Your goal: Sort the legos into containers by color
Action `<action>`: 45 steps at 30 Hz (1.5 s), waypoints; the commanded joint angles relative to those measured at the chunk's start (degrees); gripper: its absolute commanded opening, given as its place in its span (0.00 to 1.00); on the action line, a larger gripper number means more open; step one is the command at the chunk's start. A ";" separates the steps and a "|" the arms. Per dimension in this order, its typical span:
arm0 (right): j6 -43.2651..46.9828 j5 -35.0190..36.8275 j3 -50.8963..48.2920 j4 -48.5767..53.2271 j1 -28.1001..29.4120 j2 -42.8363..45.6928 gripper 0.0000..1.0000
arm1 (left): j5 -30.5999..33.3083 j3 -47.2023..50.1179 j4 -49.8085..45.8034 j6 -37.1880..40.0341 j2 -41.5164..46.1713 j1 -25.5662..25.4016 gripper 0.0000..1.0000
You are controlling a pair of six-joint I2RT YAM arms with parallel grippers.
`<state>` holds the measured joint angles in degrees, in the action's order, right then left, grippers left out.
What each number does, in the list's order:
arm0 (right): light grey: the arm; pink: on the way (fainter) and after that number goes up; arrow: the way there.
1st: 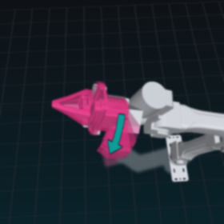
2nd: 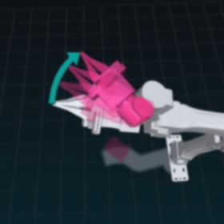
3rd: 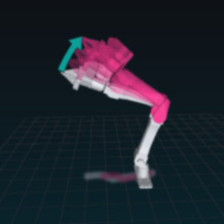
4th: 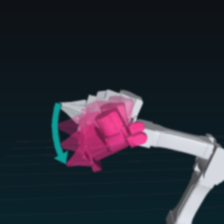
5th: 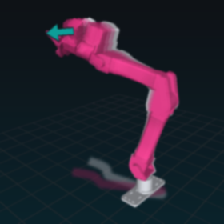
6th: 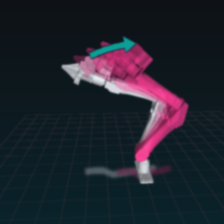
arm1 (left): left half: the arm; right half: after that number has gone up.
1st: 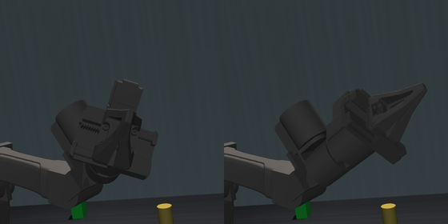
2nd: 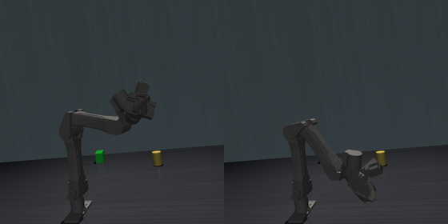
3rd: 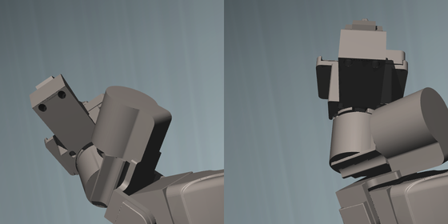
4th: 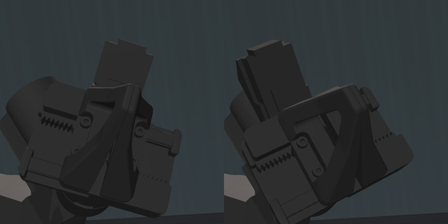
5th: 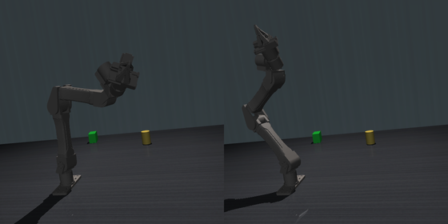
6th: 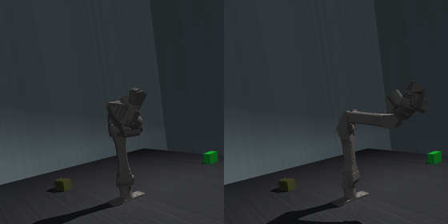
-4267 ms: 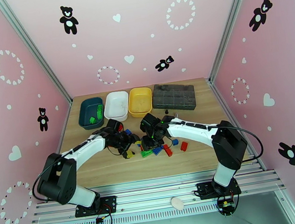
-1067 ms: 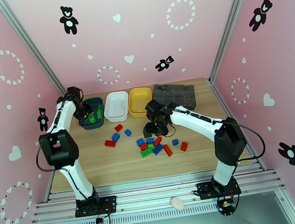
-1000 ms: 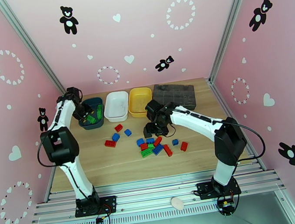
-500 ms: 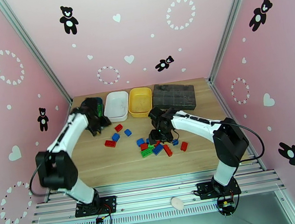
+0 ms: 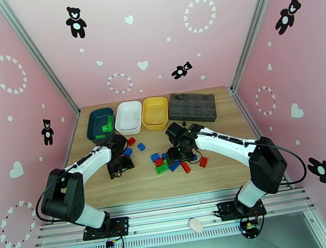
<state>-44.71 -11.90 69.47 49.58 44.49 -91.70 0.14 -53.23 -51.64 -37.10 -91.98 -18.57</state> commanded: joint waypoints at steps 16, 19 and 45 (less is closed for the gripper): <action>-0.91 1.07 3.31 0.82 0.34 -0.82 0.69 | 2.03 -19.01 -0.47 7.66 -17.05 5.65 0.80; -0.48 0.98 4.96 1.44 0.39 -1.85 0.69 | 3.04 -21.39 -1.87 8.69 -19.59 6.21 0.79; 0.15 -2.10 16.91 -0.91 -0.45 -10.24 0.69 | -5.28 -29.33 -8.84 7.48 -6.18 7.30 0.26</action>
<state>-44.77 -12.47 82.98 49.65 44.38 -99.94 -1.91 -76.77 -59.55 -29.78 -95.79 -11.70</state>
